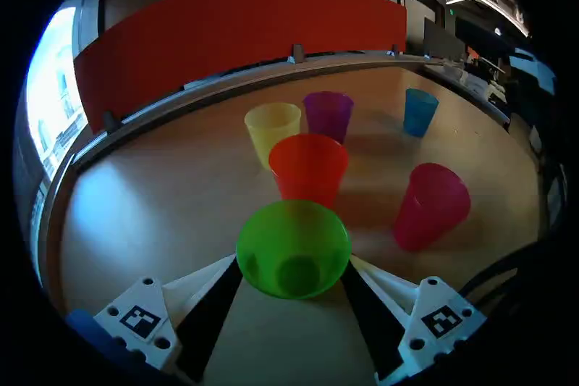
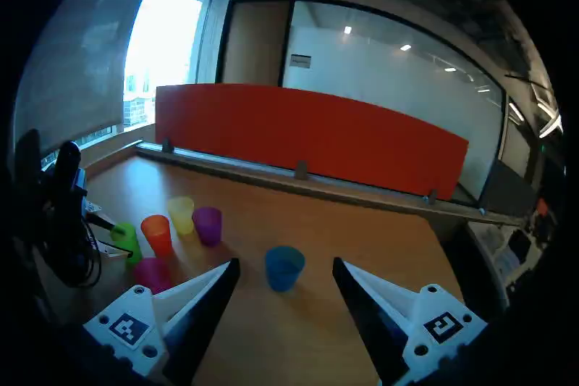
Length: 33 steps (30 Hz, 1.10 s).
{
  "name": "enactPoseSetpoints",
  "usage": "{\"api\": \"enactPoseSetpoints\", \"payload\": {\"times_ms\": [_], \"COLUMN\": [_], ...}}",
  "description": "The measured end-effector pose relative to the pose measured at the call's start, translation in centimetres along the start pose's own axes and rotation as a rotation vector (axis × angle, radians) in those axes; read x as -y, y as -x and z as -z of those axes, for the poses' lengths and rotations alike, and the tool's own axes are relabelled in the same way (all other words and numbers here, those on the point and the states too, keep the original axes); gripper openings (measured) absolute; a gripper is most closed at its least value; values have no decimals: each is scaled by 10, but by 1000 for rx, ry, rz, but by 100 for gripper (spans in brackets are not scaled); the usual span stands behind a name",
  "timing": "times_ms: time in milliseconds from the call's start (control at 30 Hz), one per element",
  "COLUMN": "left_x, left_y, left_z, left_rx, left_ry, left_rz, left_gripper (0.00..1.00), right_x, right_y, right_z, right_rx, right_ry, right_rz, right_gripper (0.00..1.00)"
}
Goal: Pour water
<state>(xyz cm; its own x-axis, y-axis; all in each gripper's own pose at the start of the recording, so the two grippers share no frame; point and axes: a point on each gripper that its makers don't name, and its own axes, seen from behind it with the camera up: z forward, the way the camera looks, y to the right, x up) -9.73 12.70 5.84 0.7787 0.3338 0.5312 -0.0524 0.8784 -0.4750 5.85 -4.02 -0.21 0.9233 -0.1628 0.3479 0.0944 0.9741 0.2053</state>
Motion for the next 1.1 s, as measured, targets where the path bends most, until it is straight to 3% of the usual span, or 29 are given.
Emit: {"api": "enactPoseSetpoints", "payload": {"times_ms": [400, 567, 800, 1100], "left_x": [-5, -6, -6, -17], "left_y": [-9, -17, -30, -47], "left_z": [5, 13, 36, 77], "left_rx": [-18, -43, -77, -119], "left_ry": [9, 5, -18, -39], "left_rz": [-16, 0, 42, 70], "left_gripper": [85, 86, 86, 85], "right_x": [-3, -4, -6, -9], "right_y": [1, 2, 4, 10], "right_z": [-4, -7, -16, -32], "right_rx": [-4, -4, -6, -4], "right_ry": [-1, -5, -21, -55], "right_rz": [-4, -5, 1, 13], "right_gripper": [100, 100, 100, 100]}}
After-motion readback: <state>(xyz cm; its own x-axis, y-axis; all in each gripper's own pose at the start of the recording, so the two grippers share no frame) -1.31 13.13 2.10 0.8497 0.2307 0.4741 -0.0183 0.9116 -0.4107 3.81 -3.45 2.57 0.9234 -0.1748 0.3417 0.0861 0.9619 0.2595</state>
